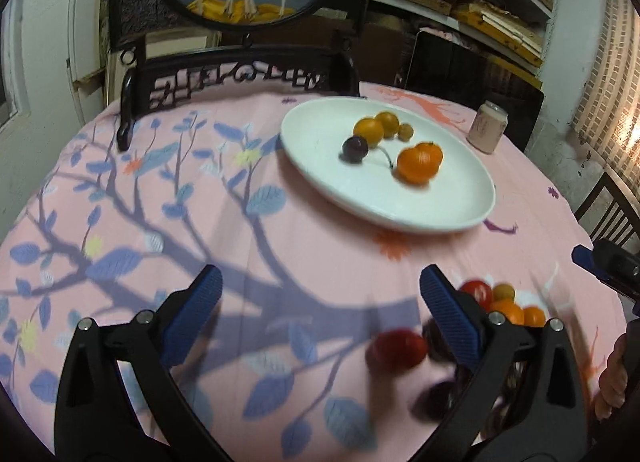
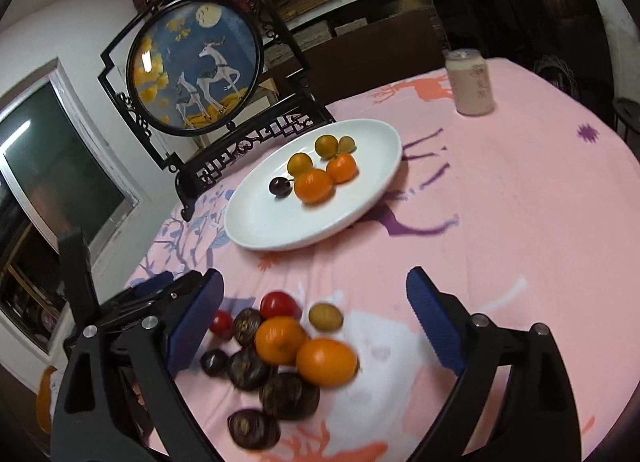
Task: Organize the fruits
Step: 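Move both tools back and bring the left tool to a red tomato, then grasp the red tomato with the left tool while the right tool closes on an orange, then carry the red tomato and orange onto the white plate and open both tools, then move the left tool to a dark brown fruit while the right tool approaches an orange, then grasp the dark brown fruit with the left tool while the right tool grasps the orange, then carry the dark brown fruit and orange onto the white plate and open both tools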
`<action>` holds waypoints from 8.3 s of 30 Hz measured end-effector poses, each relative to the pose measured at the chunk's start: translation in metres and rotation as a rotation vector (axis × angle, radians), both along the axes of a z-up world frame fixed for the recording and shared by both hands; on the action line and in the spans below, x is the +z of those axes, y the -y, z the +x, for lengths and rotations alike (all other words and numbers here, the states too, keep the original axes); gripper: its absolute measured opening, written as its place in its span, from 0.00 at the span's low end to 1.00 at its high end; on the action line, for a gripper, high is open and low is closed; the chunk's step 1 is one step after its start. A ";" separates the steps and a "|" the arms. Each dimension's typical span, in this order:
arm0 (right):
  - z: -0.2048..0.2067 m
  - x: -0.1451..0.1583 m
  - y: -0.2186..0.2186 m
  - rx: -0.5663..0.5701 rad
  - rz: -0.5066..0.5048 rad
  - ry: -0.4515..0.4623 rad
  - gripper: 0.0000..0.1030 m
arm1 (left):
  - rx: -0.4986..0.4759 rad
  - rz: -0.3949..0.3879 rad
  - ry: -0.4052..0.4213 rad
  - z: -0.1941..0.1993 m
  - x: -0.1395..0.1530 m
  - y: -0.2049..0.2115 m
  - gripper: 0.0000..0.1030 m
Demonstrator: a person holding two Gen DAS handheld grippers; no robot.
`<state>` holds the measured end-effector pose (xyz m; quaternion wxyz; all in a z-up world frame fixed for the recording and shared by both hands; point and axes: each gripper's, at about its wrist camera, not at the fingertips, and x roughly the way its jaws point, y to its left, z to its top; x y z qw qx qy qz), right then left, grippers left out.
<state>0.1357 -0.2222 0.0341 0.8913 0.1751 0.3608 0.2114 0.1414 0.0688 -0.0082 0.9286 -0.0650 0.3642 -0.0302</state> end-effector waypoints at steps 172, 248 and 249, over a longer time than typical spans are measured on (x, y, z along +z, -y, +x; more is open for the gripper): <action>0.020 -0.020 0.023 -0.079 0.116 -0.150 0.87 | -0.211 0.165 0.010 -0.012 -0.004 0.061 0.97; 0.032 -0.014 -0.011 0.092 0.084 -0.137 0.40 | -0.178 0.108 -0.016 0.023 0.014 0.044 0.39; 0.038 -0.011 -0.011 0.081 0.074 -0.131 0.40 | -0.173 0.108 -0.015 0.029 0.017 0.044 0.39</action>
